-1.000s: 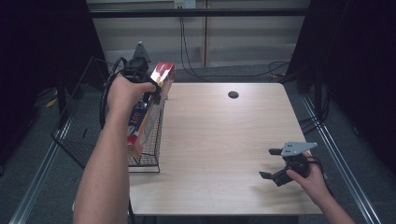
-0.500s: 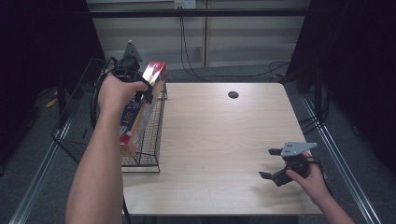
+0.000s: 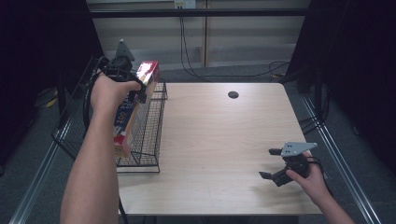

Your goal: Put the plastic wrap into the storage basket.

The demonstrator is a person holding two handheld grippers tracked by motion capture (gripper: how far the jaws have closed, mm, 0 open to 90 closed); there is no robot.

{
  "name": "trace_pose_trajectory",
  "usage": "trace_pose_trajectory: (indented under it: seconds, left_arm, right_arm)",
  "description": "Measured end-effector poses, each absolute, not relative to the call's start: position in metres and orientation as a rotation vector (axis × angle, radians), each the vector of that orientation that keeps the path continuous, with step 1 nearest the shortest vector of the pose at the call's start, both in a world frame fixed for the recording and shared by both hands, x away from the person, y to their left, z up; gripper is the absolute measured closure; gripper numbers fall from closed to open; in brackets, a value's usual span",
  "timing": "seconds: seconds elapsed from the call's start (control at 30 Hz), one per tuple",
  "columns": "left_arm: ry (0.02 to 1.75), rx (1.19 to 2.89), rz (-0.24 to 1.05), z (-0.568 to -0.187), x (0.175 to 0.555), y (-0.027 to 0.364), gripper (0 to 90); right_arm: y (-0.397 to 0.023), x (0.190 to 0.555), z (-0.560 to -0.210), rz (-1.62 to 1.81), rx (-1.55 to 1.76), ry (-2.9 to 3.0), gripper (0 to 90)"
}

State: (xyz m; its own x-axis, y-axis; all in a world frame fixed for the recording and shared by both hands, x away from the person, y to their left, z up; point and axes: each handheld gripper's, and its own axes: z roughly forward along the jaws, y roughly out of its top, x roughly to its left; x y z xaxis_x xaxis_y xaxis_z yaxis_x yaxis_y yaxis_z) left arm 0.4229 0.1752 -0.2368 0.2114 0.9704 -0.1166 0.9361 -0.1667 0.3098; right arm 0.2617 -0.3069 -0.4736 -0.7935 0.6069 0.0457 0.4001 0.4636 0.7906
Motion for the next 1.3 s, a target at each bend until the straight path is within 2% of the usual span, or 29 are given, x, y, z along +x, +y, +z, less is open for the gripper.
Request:
trace_pose_trajectory:
  seconds: [1.3]
  left_arm:
    - [1.87, 2.113, 0.193, -0.232, 0.416, 0.218, 43.8]
  right_arm:
    - [-0.307, 0.261, -0.473, 1.241, 0.868, 2.467, 2.1]
